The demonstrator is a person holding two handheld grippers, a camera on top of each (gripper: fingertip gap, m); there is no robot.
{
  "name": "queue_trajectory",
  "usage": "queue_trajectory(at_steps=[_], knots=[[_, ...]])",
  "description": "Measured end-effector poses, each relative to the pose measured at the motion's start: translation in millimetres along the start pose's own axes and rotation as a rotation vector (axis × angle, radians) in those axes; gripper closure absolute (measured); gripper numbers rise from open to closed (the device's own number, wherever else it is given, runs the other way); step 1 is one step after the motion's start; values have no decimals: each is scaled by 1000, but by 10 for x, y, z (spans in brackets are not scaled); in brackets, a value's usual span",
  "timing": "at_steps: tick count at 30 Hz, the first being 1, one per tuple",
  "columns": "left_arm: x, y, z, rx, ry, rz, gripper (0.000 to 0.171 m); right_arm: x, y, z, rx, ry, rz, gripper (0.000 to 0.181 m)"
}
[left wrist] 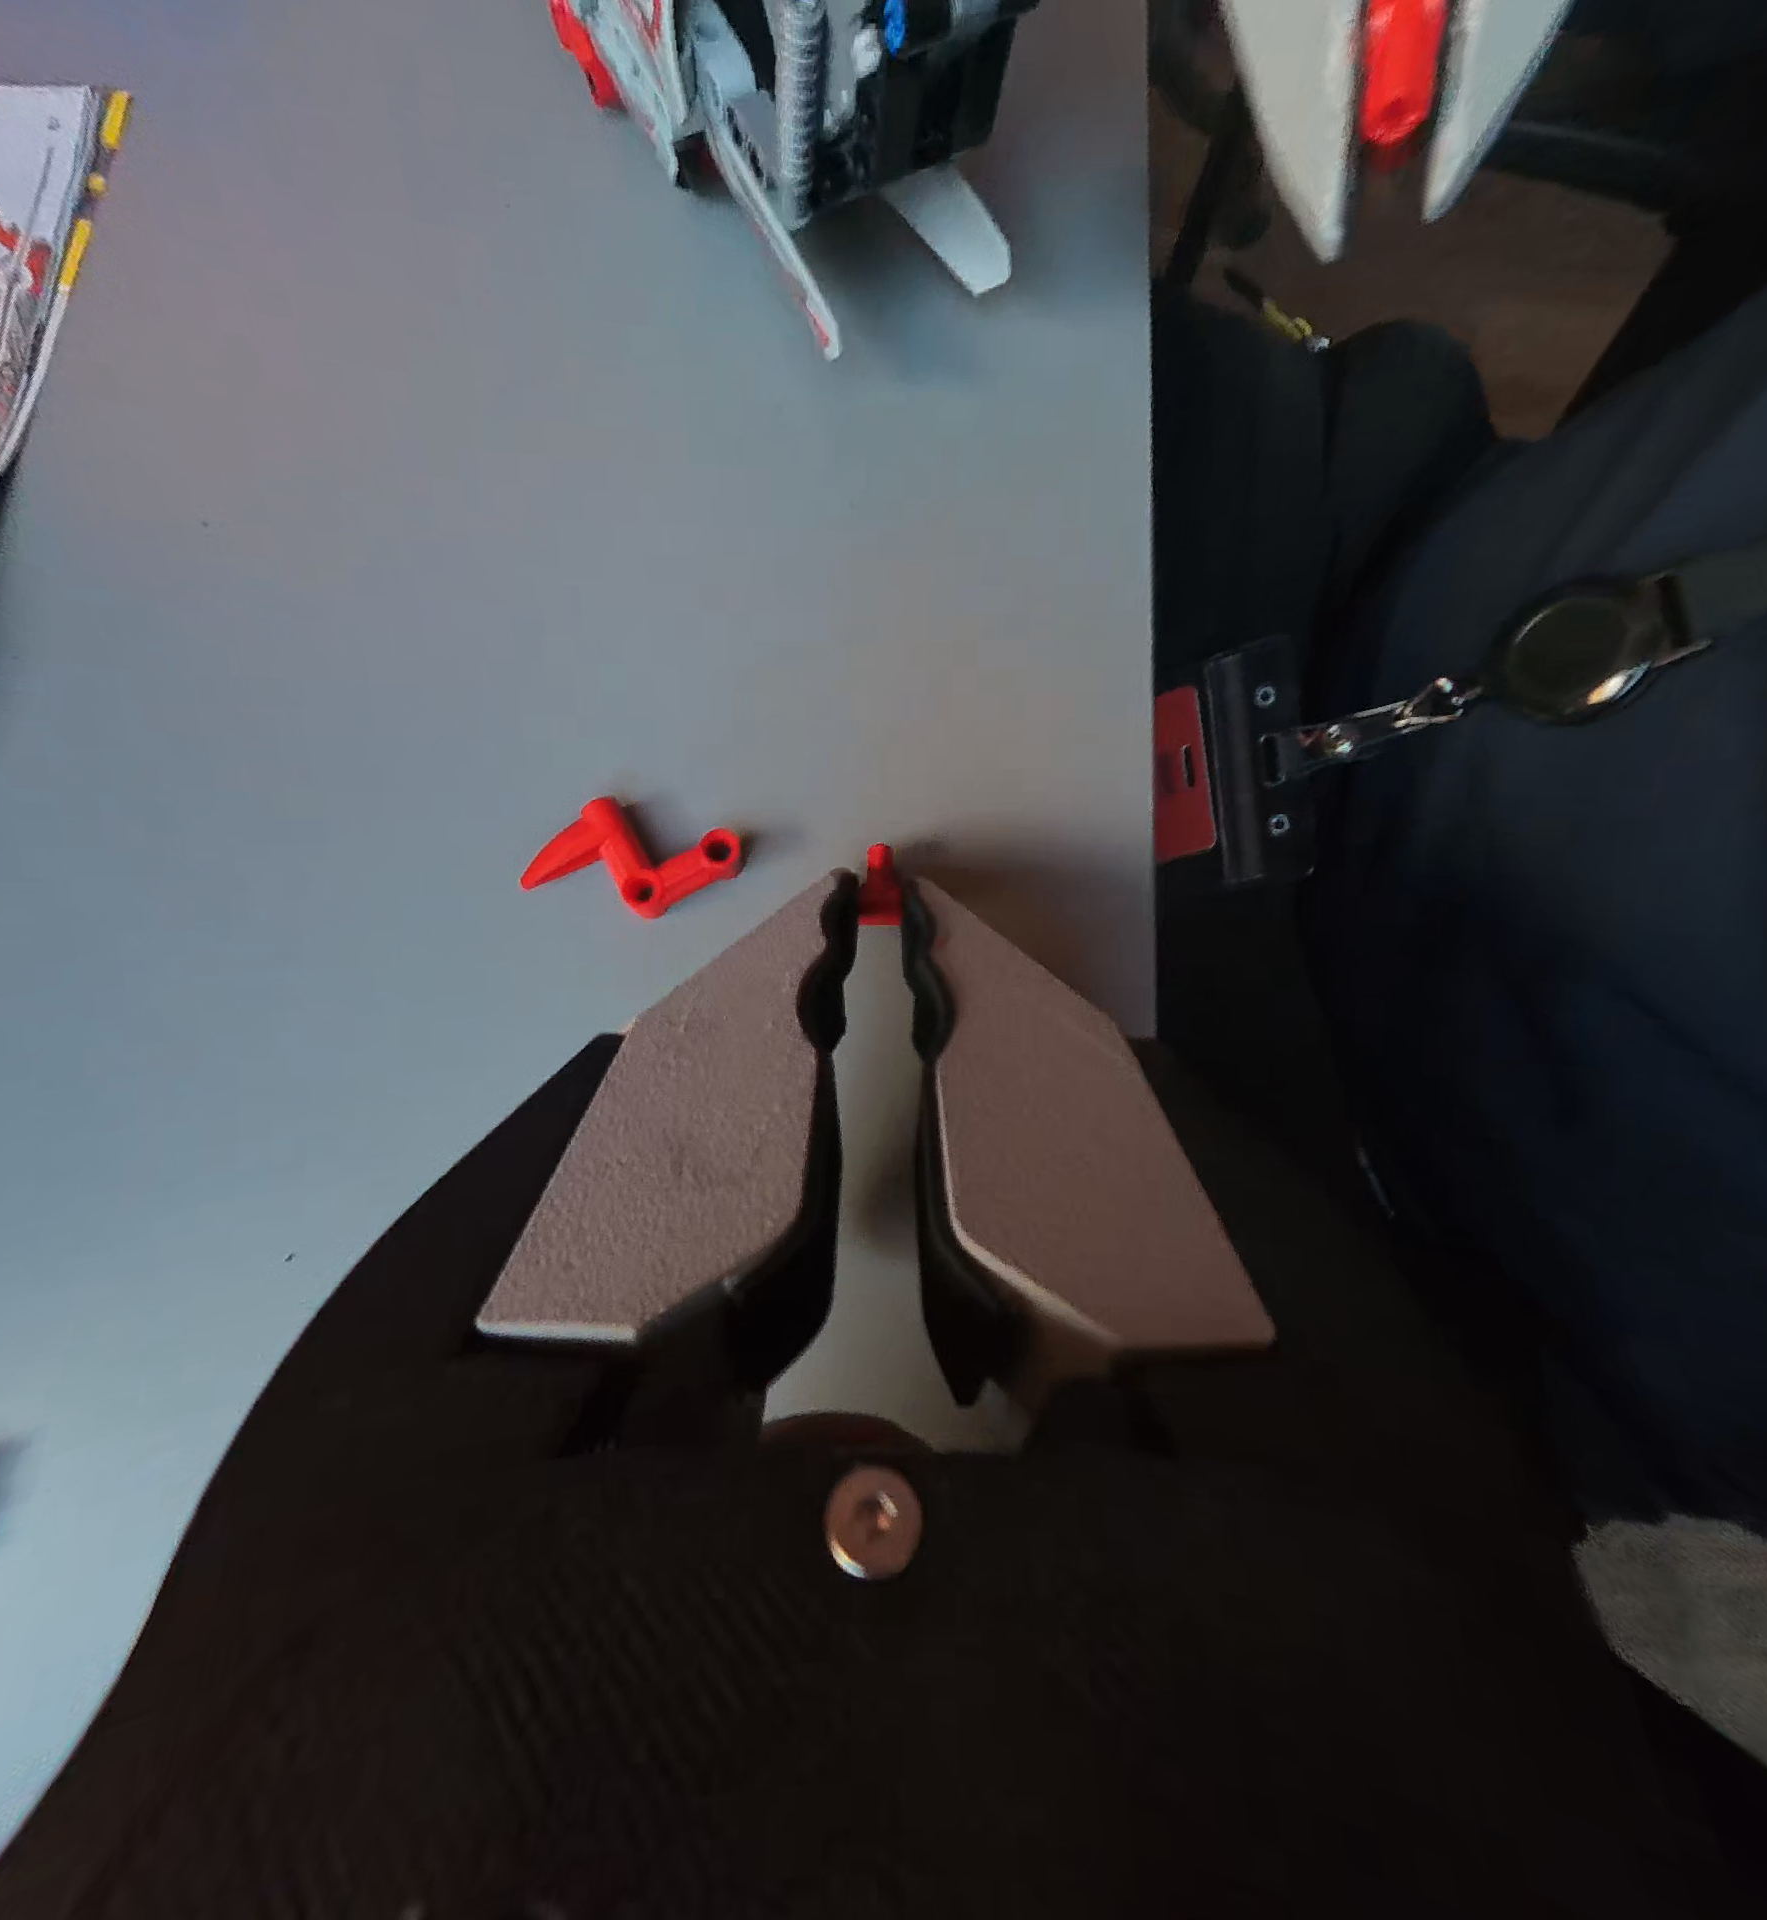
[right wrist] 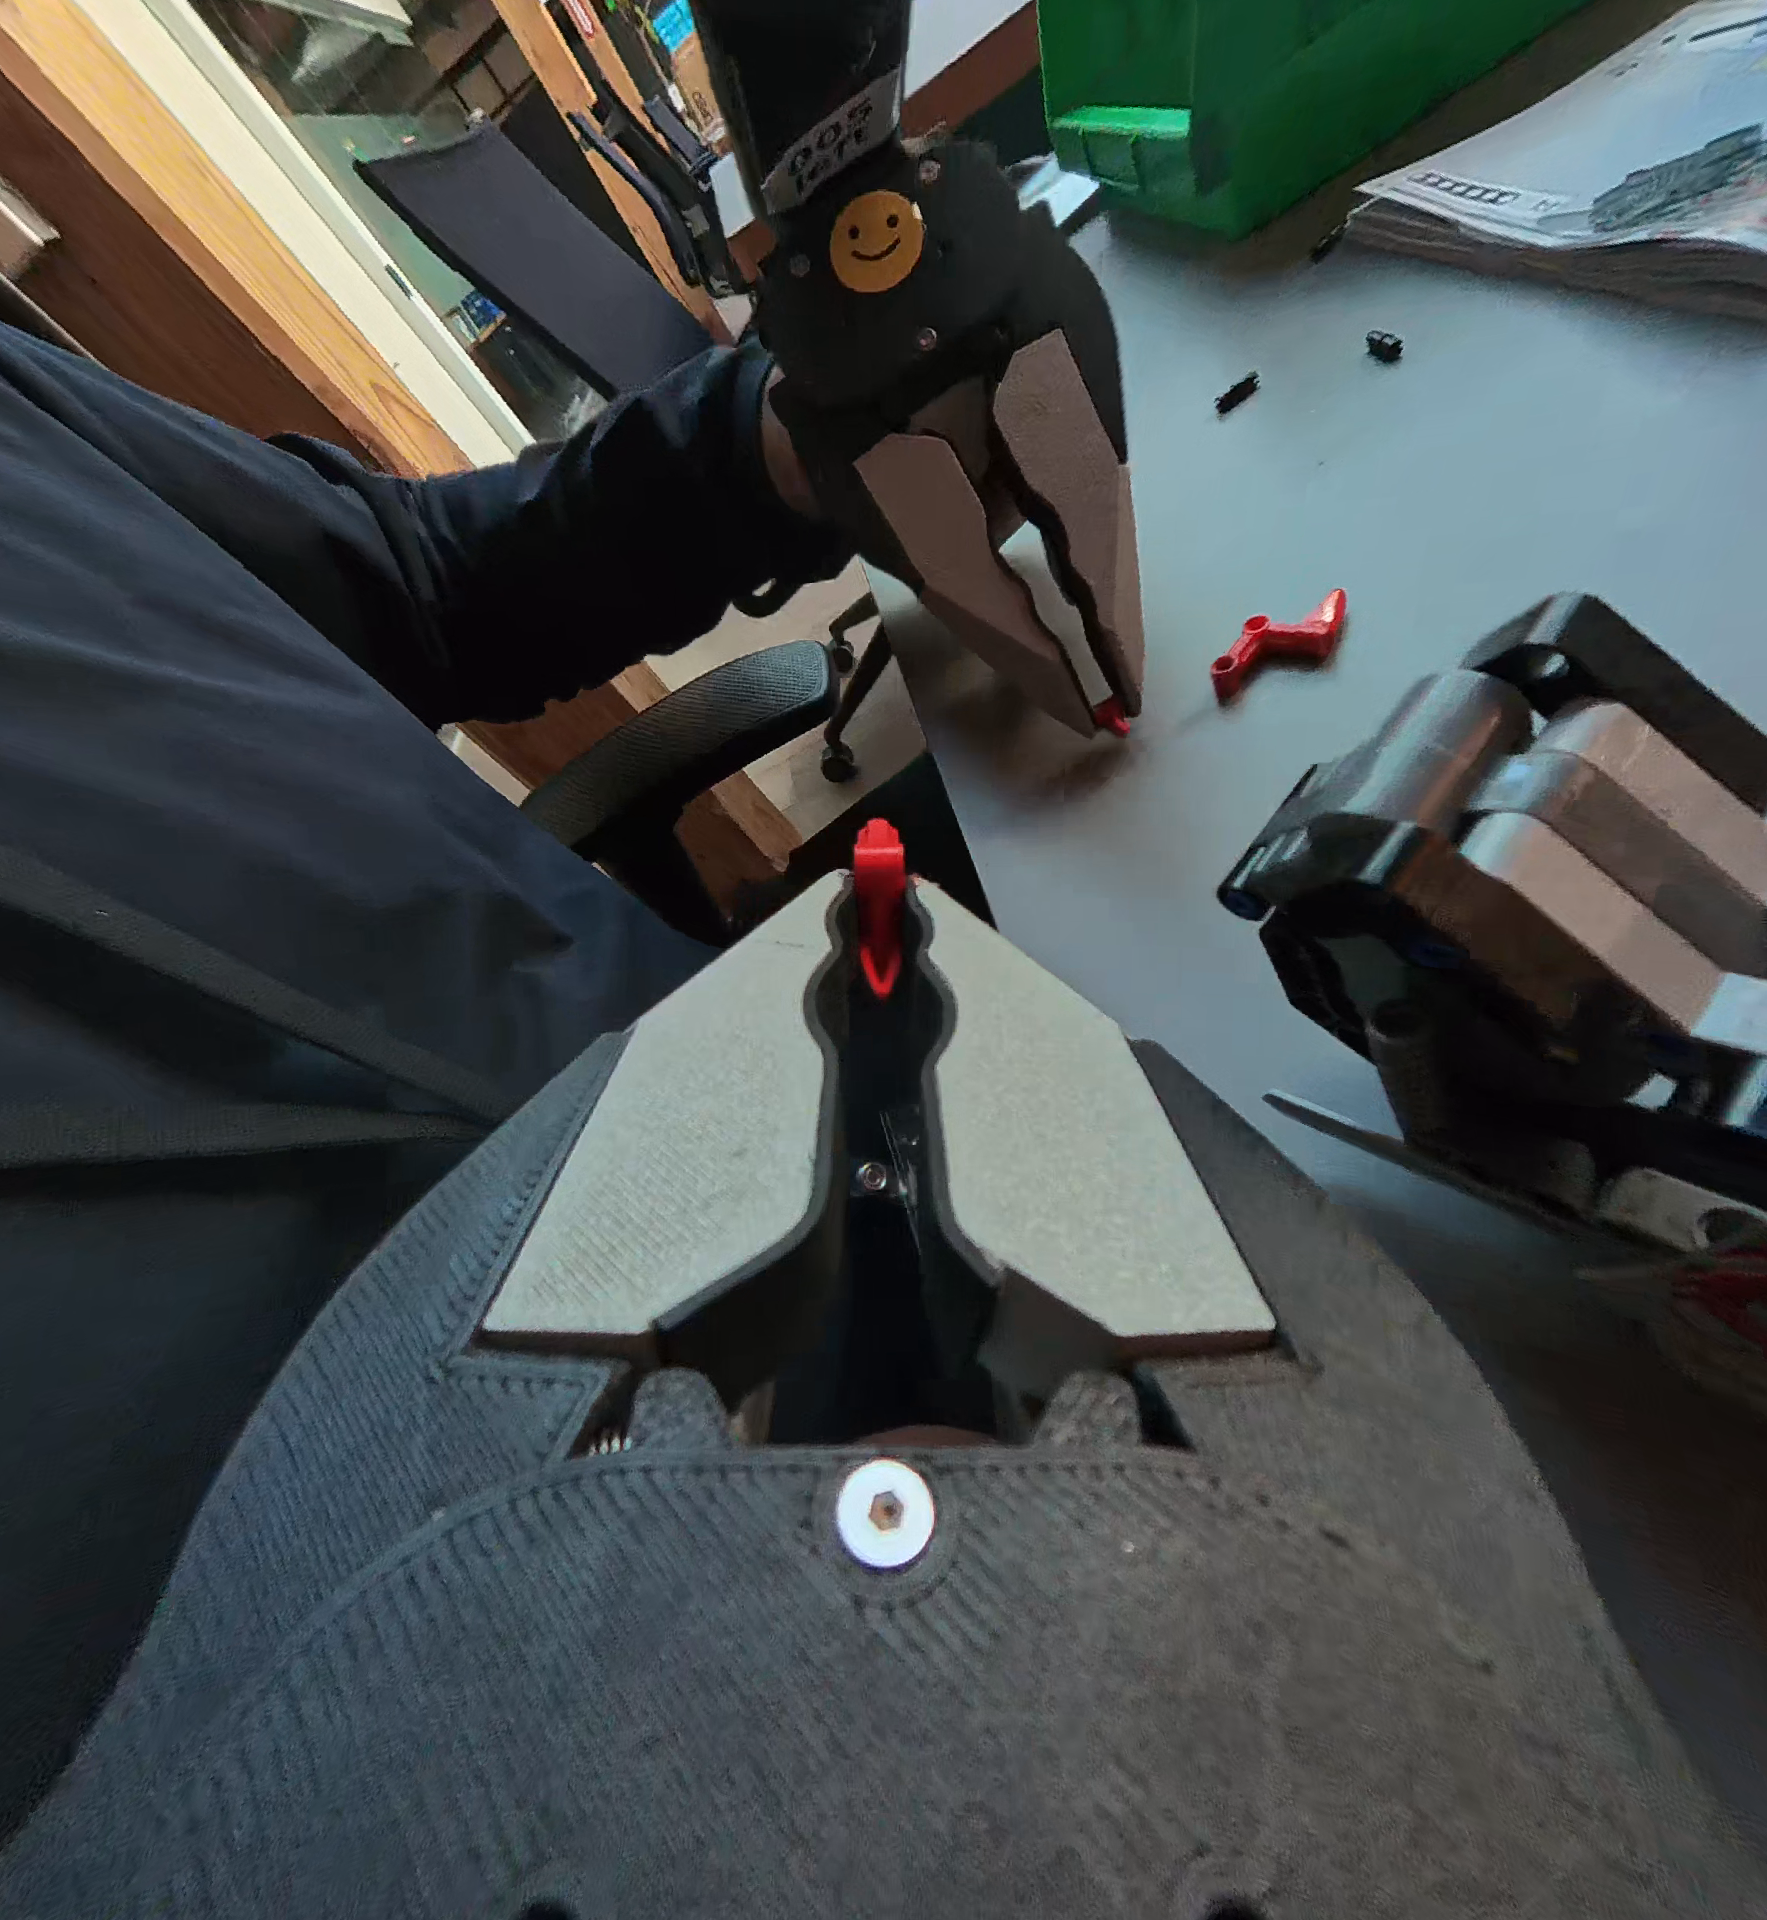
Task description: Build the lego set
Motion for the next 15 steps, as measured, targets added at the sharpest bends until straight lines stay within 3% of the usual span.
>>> queue_trajectory(at_steps=[7, 15], knots=[[-371, -331, 3, -191, 125, 71, 167, 16, -43, -49, -24, 11, 87, 178], [-496, -591, 52, -343, 219, 181, 167, -1, -13, -56, -60, -30, 109, 178]])
Point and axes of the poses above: each gripper's, where its closed fingertips meet, z back along the fingers, y out of its underside, x = y × z across the jaws, the point moved 8 cm from there along z, back along the fingers, and after that the axes turned 8 degrees about -y, right-handed, at the moved point
